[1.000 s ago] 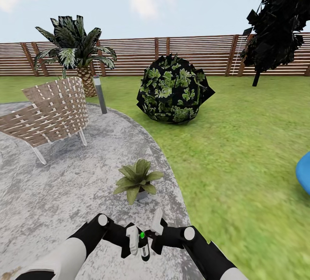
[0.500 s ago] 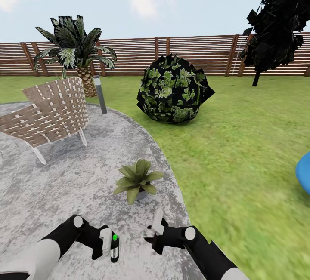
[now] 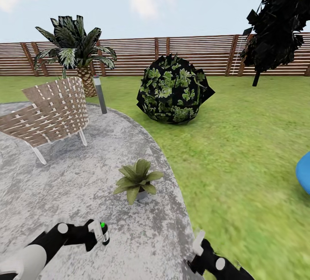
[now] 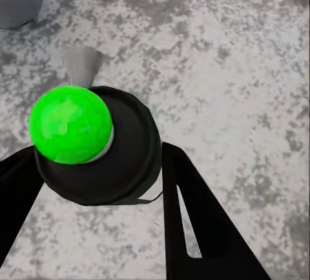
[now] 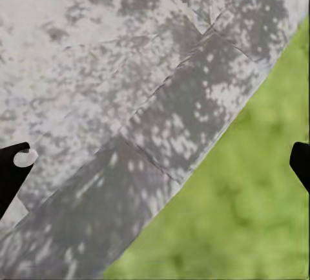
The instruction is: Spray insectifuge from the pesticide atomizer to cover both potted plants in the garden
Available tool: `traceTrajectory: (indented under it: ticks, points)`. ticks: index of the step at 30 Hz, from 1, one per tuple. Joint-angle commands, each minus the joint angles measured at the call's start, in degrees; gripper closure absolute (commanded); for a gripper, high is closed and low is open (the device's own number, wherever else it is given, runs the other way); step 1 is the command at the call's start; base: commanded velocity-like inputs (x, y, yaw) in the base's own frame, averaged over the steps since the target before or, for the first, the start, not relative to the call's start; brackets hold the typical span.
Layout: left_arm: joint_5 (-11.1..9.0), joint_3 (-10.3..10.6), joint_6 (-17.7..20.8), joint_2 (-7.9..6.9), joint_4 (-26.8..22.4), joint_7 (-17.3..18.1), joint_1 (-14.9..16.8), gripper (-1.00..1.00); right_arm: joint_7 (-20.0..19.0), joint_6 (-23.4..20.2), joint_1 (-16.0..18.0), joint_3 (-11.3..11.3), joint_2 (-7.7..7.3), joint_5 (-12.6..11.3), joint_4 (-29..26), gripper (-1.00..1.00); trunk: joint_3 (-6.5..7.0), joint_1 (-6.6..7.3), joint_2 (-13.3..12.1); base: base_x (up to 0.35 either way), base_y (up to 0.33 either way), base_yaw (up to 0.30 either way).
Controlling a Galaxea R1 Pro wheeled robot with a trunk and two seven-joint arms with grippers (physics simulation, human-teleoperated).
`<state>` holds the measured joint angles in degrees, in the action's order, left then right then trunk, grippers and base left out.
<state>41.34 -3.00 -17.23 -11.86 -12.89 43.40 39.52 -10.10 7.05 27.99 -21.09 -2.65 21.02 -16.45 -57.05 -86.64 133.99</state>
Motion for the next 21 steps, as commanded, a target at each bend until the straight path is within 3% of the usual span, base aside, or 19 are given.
traceTrajectory:
  ticks: [1,3,6,8,9,11,13,14,16,21]
  points:
    - [-1.08,-0.50,-0.21,0.04,0.59,-0.94,0.03,1.00,2.34,0.65,0.00,1.48,-0.17,-0.73,2.34,-1.00,-0.05,0.01,0.02,0.000,0.000,0.000]
    - [-5.85,-0.64,-0.25,0.07,2.64,-3.61,0.03,1.00,6.95,2.89,-0.06,4.61,-0.56,-4.27,6.98,-1.00,-0.05,0.01,0.02,0.000,0.000,0.000]
    - [-12.41,-0.68,-0.16,0.07,5.09,-7.21,0.03,1.00,12.42,6.98,-0.12,6.72,-1.42,-8.93,11.30,-1.00,-0.05,0.01,0.02,0.000,0.000,0.000]
    - [-15.73,-0.69,-0.10,0.13,5.73,-9.60,-0.01,1.00,18.48,8.63,-0.17,7.11,-1.82,-13.51,12.57,-1.00,-0.05,0.01,0.02,0.000,0.000,0.000]
    - [-17.34,-0.69,0.00,0.33,6.16,-10.94,-0.04,1.00,22.26,9.09,-0.21,7.20,-2.00,-16.95,12.96,-1.00,-0.05,0.01,0.02,0.000,0.000,0.000]
    - [-20.11,-0.77,1.53,1.05,6.78,-13.37,-0.02,1.00,26.08,9.44,-0.29,7.26,-2.16,-22.77,13.26,-1.00,-0.05,0.01,0.02,0.000,0.000,0.000]
    - [-21.91,-0.75,5.52,2.09,6.96,-15.34,-0.03,1.00,27.18,9.64,-0.37,7.22,-2.19,-25.52,13.35,-1.00,-0.05,0.01,0.02,0.000,0.000,0.000]
    - [-22.70,-0.66,10.70,3.35,6.82,-16.69,-0.02,1.00,27.63,10.66,-0.55,7.21,-2.23,-26.65,13.40,-1.00,-0.05,0.01,0.02,0.000,0.000,0.000]
    - [-23.10,-0.62,15.13,4.11,6.39,-17.31,0.00,1.00,27.84,12.88,-0.79,7.20,-2.26,-27.20,13.97,-1.00,-0.05,0.01,0.02,0.000,0.000,0.000]
    - [-23.33,-0.73,18.04,4.26,6.29,-17.61,0.02,1.00,27.95,14.93,-0.97,7.20,-2.27,-27.55,14.73,-1.00,-0.05,0.01,0.02,0.000,0.000,0.000]
